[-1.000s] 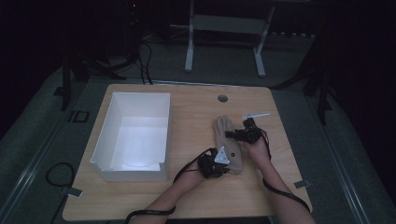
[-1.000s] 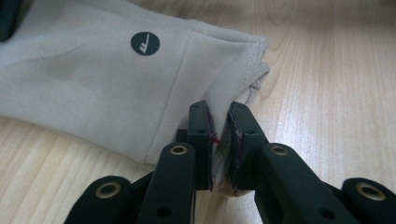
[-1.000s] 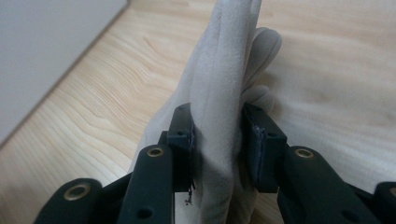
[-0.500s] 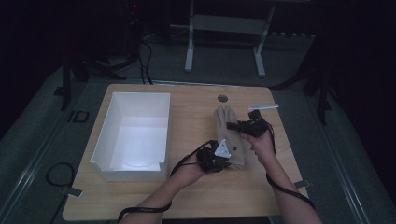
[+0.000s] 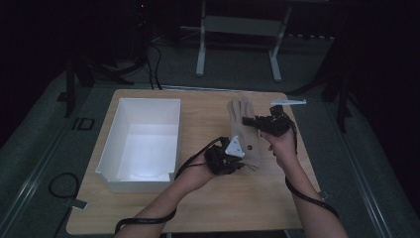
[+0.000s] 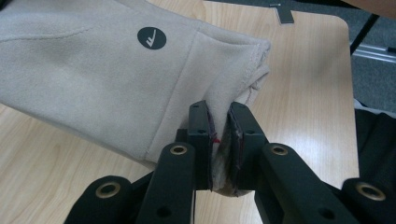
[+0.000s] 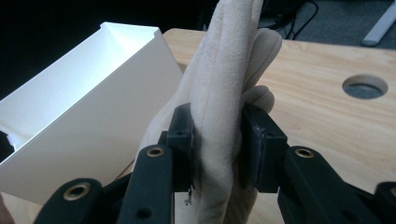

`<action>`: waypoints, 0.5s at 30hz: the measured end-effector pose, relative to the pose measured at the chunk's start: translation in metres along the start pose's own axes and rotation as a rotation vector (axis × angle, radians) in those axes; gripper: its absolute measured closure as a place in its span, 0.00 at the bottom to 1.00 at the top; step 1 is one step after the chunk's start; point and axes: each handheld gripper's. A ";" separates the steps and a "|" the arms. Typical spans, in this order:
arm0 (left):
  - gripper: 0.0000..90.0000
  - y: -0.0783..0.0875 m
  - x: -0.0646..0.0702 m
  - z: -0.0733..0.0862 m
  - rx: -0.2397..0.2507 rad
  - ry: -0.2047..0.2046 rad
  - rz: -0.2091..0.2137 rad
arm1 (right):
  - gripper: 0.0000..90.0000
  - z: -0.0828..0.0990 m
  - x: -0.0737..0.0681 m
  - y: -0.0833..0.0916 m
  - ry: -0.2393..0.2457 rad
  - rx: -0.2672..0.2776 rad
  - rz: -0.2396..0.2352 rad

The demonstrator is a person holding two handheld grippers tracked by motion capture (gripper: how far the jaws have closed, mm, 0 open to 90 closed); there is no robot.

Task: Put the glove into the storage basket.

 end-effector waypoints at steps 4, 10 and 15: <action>0.91 0.011 -0.001 -0.003 -0.008 -0.005 -0.009 | 0.74 -0.007 -0.007 0.000 0.007 0.012 -0.008; 0.91 0.030 -0.005 -0.004 -0.023 -0.017 -0.030 | 0.74 -0.019 -0.019 -0.003 0.012 0.023 -0.025; 0.91 0.047 -0.009 0.002 -0.023 -0.008 -0.060 | 0.74 -0.031 -0.029 -0.009 0.021 0.034 -0.042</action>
Point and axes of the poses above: each handheld gripper's, and its own axes: y roughly backward along the jaws, z roughly out of its underside, x roughly to its right, and after that the axes turned 1 degree about y, right-handed
